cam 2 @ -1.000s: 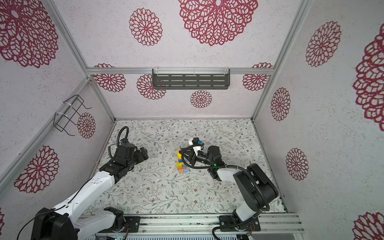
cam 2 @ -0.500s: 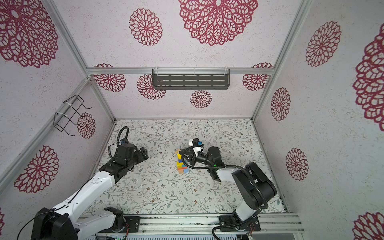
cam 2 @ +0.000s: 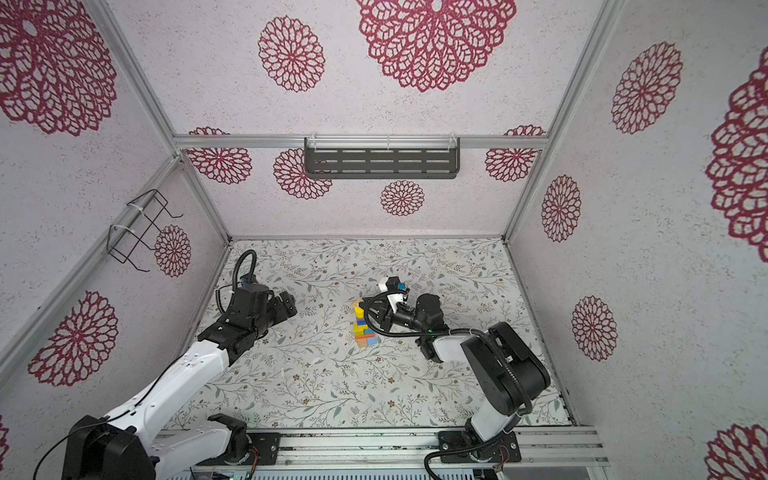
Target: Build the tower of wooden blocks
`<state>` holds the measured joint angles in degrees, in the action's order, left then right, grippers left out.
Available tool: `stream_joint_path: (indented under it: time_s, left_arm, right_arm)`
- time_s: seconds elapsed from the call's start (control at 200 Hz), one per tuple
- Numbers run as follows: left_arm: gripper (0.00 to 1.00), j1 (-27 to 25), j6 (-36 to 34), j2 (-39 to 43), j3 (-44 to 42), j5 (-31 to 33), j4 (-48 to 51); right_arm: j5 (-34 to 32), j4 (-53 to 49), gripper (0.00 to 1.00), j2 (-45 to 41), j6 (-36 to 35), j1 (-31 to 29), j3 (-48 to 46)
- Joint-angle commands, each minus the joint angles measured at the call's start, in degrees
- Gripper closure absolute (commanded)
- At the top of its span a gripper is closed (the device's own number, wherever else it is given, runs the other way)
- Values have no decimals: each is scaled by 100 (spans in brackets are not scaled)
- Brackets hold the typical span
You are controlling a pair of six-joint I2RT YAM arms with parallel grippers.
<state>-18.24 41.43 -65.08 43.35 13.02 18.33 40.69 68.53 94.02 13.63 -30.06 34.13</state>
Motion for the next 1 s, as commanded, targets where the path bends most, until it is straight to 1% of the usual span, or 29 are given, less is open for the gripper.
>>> stream_joint_path:
  time_s: [0.0, 0.545, 0.811, 0.996]
  left_arm:
    - [9, -19, -49, -64, 143, 63, 22]
    - [9, -18, -54, -146, 146, 61, 7]
    - [9, -21, -45, -148, 119, 87, 20]
    - [9, -15, -42, -137, 130, 78, 29]
  right_arm:
    - [137, 387, 99, 36, 131, 45, 30]
    - [195, 446, 97, 239, 190, 66, 103]
    - [189, 433, 87, 261, 206, 85, 111]
    - [205, 430, 84, 271, 227, 96, 136]
